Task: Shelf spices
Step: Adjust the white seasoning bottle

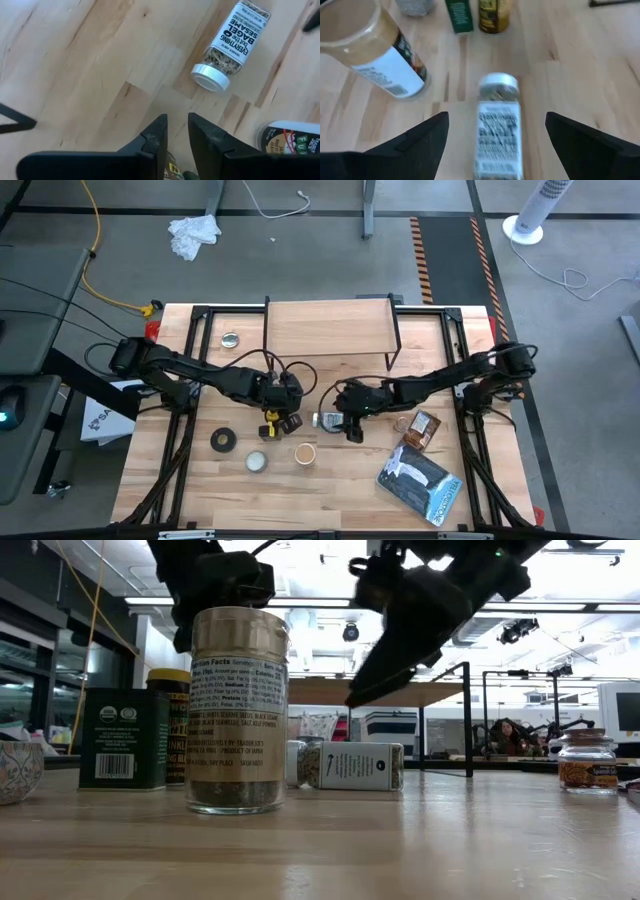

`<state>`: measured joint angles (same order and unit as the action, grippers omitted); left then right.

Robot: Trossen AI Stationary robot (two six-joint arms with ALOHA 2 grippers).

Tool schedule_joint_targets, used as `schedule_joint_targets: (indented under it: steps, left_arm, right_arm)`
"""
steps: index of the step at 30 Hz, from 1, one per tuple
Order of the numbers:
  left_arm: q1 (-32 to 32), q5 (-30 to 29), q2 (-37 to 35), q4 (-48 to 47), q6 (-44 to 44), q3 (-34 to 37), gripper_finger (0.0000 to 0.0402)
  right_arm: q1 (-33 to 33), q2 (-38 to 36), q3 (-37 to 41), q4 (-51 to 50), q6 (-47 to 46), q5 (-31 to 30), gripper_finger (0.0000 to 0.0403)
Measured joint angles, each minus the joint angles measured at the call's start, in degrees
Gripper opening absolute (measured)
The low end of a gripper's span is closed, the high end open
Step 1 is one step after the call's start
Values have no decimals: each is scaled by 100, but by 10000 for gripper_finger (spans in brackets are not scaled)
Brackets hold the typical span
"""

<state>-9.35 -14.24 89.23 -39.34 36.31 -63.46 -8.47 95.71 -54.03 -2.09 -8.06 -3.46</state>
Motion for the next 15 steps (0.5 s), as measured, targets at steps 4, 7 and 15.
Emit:
schedule_joint_targets:
  steps: [4,7,15]
  left_arm:
    - [-46,-2,0,1,207,0,84]
    - [-57,0,-1,-6,301,0,88]
    - [-143,46,-2,-10,563,-2,88]
  right_arm:
    - [-84,465,-305,-238,268,-4,330]
    - [-132,771,-517,-318,297,-126,330]
    - [-127,1262,-943,-618,-237,-540,330]
